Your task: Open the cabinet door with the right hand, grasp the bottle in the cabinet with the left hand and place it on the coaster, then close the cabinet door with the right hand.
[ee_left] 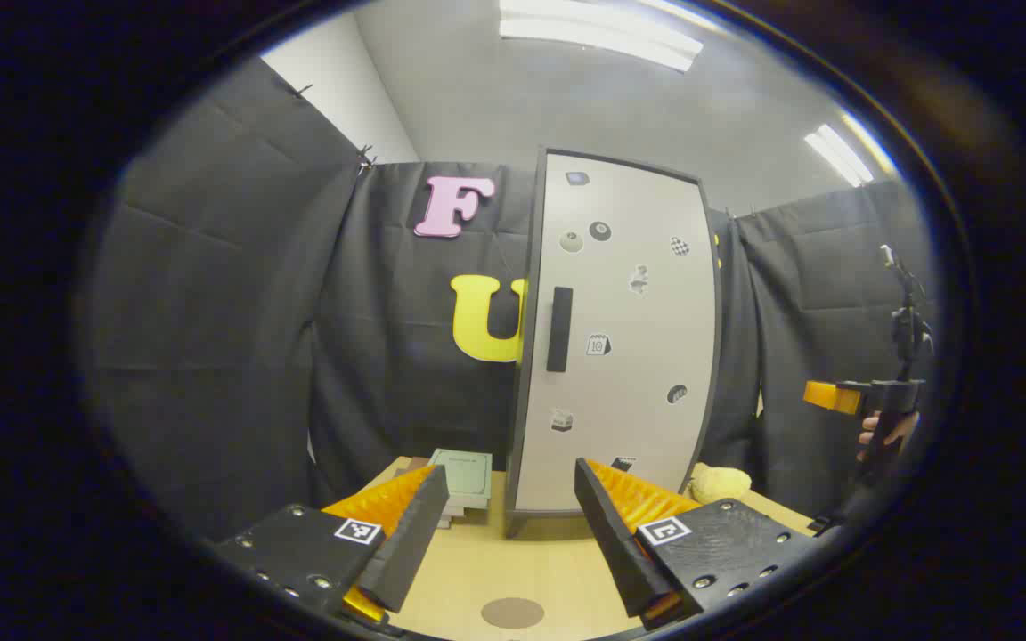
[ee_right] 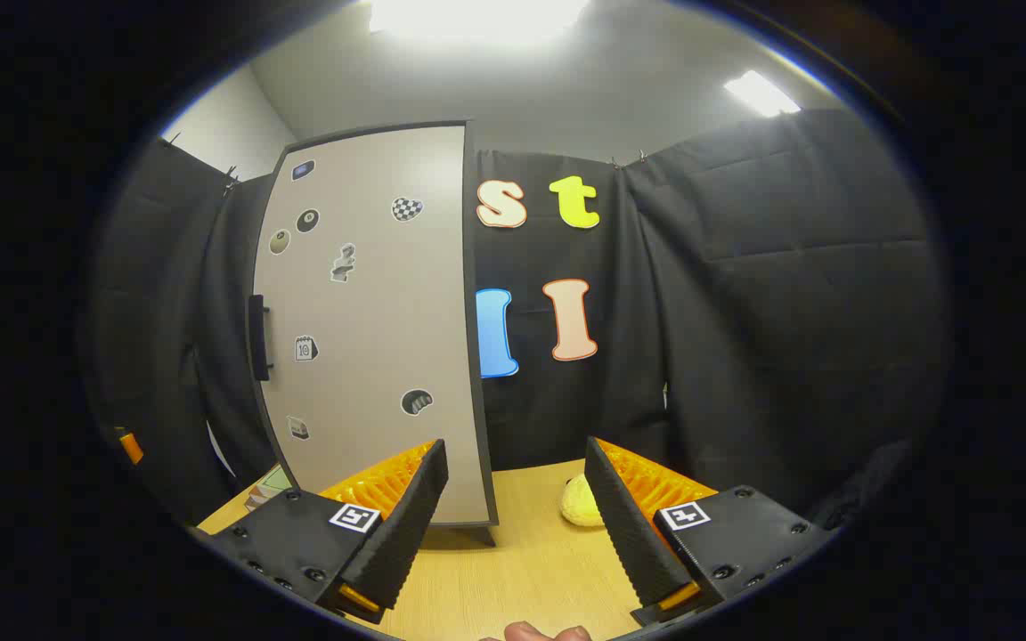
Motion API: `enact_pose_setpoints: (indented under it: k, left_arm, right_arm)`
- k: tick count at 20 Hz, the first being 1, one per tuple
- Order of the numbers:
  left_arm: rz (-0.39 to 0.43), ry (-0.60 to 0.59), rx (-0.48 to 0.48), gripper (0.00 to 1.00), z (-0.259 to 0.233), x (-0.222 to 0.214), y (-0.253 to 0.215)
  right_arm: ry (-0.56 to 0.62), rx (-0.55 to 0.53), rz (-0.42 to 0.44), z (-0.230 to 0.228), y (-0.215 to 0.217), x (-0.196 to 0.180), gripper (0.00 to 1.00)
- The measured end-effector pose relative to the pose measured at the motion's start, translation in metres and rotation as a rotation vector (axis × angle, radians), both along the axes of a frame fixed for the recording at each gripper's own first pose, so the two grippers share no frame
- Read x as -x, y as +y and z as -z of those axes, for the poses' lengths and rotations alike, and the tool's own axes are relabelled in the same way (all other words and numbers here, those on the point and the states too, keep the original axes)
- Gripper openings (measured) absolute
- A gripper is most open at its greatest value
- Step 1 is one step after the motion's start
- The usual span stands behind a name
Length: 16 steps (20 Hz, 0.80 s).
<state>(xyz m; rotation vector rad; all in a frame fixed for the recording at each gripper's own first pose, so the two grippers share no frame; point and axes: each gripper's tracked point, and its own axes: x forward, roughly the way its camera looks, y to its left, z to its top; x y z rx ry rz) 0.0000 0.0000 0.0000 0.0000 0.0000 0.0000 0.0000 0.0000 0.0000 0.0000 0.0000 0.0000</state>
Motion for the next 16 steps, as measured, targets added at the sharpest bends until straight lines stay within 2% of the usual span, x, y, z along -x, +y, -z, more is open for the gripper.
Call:
enact_pose_setpoints:
  k: [1, 3, 10, 16]
  left_arm:
    - [0.001, 0.006, 0.013, 0.87, 0.004, 0.003, -0.001]
    - [0.003, 0.013, 0.036, 0.89, 0.008, 0.005, 0.000]
    - [-0.032, 0.023, 0.045, 0.89, 0.019, 0.010, 0.010]
    - [-0.054, 0.044, 0.037, 0.87, 0.033, 0.015, 0.012]
  right_arm:
    - [-0.001, 0.000, -0.006, 0.000, 0.002, 0.001, 0.98]
    - [-0.003, 0.009, -0.016, 0.000, 0.006, 0.003, 0.98]
    - [0.008, 0.019, -0.053, -0.004, 0.016, 0.006, 0.98]
    - [0.022, 0.029, -0.099, -0.017, 0.040, -0.007, 0.98]
